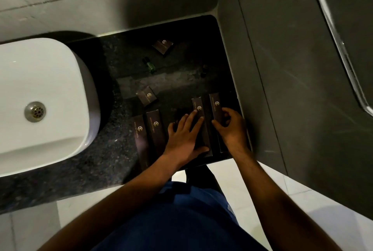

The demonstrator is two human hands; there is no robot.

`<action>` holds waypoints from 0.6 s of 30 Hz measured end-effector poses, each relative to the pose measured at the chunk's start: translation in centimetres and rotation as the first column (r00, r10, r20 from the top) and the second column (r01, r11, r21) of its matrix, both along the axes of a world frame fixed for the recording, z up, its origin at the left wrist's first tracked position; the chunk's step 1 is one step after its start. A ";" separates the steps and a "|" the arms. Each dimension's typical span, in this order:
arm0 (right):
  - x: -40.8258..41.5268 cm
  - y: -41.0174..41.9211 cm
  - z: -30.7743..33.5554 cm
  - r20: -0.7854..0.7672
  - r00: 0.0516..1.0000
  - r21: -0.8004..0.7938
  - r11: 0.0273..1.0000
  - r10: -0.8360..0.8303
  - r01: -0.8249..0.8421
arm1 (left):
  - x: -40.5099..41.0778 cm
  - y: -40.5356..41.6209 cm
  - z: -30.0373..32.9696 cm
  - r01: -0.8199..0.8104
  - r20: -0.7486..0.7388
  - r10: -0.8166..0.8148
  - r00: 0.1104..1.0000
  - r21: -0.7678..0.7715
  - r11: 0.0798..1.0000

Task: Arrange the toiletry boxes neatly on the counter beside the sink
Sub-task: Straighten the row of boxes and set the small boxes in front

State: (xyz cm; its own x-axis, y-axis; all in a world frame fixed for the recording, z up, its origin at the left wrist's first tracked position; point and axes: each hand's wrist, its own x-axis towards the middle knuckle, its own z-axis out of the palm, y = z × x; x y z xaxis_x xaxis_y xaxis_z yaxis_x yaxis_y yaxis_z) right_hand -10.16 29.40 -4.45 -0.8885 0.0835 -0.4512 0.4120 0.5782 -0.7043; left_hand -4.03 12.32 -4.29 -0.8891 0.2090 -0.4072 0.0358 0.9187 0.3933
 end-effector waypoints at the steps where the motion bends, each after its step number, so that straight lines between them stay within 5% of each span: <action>1: 0.0 0.0 0.1 -0.004 1.000 -0.001 1.000 0.010 -0.010 | -0.1 -0.2 0.1 -0.011 -0.007 0.012 1.000 0.029 1.000; 6: -1.4 -0.1 0.8 -0.078 0.994 0.012 0.996 -0.082 0.083 | -3.2 -1.9 1.3 -0.280 -0.117 0.329 0.937 0.311 0.908; 10: -7.2 -2.2 1.1 -0.294 0.956 0.105 0.994 0.016 0.016 | -11.3 -3.9 2.4 -0.545 -0.157 0.680 0.716 0.483 0.685; 14: -12.4 -5.6 1.1 -0.273 0.954 0.093 0.990 0.127 -0.105 | -17.6 -8.5 2.1 -0.838 -0.220 0.859 0.462 0.209 0.504; 16: -13.8 -6.7 0.8 -0.231 0.955 0.158 0.976 0.187 -0.153 | -19.5 -10.6 1.8 -0.906 -0.137 0.901 0.413 0.038 0.421; 18: -14.4 -7.3 0.5 -0.236 0.929 0.301 0.930 0.285 -0.209 | -20.4 -12.2 1.3 -0.895 -0.055 0.893 0.446 -0.029 0.446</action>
